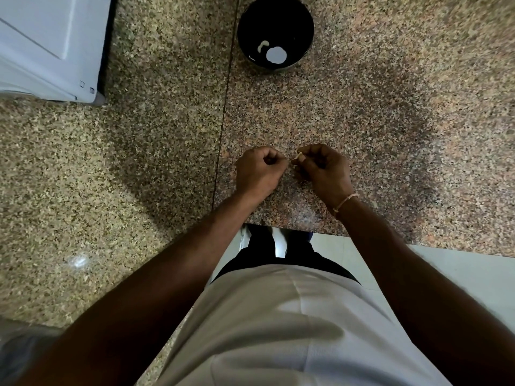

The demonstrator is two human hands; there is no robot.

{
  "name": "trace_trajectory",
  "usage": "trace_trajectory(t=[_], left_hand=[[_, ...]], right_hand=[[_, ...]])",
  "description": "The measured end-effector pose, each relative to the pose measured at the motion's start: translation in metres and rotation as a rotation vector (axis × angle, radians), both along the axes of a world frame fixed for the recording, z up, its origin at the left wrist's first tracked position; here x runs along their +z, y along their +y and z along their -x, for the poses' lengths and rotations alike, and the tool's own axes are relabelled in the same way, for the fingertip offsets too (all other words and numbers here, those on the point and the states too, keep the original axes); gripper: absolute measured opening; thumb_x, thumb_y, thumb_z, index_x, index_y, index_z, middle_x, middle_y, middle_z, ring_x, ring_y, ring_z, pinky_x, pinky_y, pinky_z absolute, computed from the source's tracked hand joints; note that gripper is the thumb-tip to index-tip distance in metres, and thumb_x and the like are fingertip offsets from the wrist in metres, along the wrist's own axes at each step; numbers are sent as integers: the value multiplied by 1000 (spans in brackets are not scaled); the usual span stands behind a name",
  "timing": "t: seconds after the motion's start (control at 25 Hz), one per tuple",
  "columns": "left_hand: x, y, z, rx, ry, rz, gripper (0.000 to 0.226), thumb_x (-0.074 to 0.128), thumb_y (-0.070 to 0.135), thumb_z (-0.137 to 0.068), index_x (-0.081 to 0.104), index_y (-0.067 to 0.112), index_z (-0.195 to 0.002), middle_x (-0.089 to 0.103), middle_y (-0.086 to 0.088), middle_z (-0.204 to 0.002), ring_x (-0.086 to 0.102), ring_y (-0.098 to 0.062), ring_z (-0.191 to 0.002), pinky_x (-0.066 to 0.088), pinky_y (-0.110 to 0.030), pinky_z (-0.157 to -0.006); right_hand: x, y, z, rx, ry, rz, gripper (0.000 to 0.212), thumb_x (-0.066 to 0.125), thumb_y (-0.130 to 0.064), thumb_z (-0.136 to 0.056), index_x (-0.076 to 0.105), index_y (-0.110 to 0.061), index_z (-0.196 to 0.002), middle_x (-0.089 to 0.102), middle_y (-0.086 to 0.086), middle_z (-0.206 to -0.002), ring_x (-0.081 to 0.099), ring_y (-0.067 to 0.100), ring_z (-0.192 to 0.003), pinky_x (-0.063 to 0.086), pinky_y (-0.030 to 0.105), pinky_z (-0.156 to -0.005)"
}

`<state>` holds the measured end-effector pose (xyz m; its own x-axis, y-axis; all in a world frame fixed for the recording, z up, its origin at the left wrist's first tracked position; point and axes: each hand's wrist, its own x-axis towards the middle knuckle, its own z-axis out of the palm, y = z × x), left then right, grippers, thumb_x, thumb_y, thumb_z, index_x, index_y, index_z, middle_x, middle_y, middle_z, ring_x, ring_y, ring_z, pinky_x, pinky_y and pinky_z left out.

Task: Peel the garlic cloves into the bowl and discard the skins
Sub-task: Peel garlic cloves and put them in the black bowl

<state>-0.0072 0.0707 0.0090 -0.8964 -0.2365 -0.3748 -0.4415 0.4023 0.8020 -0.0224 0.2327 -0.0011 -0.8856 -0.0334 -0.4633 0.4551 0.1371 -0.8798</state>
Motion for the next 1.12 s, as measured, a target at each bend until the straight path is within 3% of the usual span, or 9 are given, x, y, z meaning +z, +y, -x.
trace_trajectory(t=[0.2,0.32,0.48,0.64,0.76,0.92,1.12], left_hand=[[0,2,-1,10,-5,9,7,81,17,-87,77,11,-87,75,4,-78,71,-12,-69,64,-37,-70],[4,2,-2,3,-21,-52,4,79,15,-90,77,11,-89,76,-1,-82,74,-24,-78,65,-44,-74],[13,3,-1,69,-103,-275,10,75,19,-96,78,10,-95,78,-15,-90,75,-44,-82,65,-56,-66],[18,5,-1,108,-111,-348,11,77,13,-95,77,2,-97,78,-17,-89,75,-29,-68,64,-40,-55],[18,5,-3,98,-60,-241,10,78,13,-94,77,3,-95,78,-13,-84,77,-33,-71,65,-45,-57],[16,5,-5,38,-15,-153,10,77,14,-94,77,4,-98,78,-9,-86,77,-34,-76,65,-54,-64],[18,8,-9,-10,73,-109,8,73,11,-98,76,5,-101,76,-4,-83,75,-16,-67,65,-39,-59]], right_hand=[[0,2,2,49,33,-68,10,70,-12,-97,72,-19,-104,78,7,-90,75,35,-85,62,60,-78],[2,3,3,71,53,-81,12,70,-12,-97,73,-20,-105,78,6,-87,75,34,-81,63,57,-76],[5,2,4,129,106,-114,11,72,-16,-97,74,-21,-107,78,-1,-85,71,19,-69,61,46,-66],[9,1,5,143,129,-103,12,73,-15,-95,75,-21,-105,78,-1,-89,75,24,-79,64,48,-72],[12,1,4,151,151,-110,14,76,-16,-93,76,-26,-103,79,-7,-89,76,14,-81,65,45,-75],[14,5,0,130,188,-128,12,78,-20,-92,78,-24,-104,79,-6,-87,74,15,-76,64,49,-72],[15,5,-2,70,174,-74,11,77,-19,-94,79,-19,-104,79,0,-85,75,25,-78,64,51,-74]])
